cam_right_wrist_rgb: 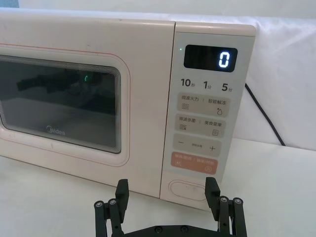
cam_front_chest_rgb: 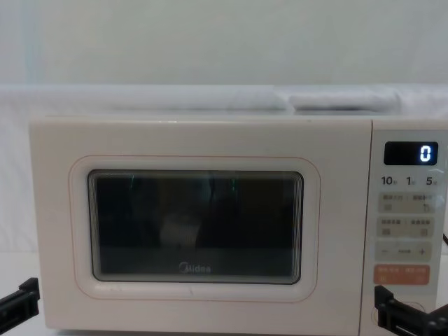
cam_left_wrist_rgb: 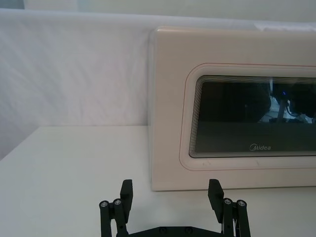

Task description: Press the button to open the microwave door with one hand; close the microwave door with the other hand.

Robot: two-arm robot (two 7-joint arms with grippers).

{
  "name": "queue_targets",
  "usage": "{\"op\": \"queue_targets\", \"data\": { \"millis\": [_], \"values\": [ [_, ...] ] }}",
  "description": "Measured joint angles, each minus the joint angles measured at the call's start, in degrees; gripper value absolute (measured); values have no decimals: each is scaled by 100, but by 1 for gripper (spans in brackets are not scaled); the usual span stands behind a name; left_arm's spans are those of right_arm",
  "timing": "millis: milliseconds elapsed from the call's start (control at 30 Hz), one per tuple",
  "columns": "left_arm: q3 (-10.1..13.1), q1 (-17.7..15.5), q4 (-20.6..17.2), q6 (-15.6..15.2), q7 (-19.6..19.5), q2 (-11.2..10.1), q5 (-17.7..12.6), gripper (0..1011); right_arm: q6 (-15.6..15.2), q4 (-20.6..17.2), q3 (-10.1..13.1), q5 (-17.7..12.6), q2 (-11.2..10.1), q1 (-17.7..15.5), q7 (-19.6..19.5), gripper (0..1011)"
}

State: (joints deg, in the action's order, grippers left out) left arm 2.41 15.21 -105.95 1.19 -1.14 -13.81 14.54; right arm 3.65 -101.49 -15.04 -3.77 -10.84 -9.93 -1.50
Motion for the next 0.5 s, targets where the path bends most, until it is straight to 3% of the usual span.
{"op": "queue_targets", "data": {
  "millis": [500],
  "values": [
    [0, 0, 0, 0, 0, 0, 0, 1001, 0, 0, 0, 0, 0, 0, 0, 996]
  ]
}}
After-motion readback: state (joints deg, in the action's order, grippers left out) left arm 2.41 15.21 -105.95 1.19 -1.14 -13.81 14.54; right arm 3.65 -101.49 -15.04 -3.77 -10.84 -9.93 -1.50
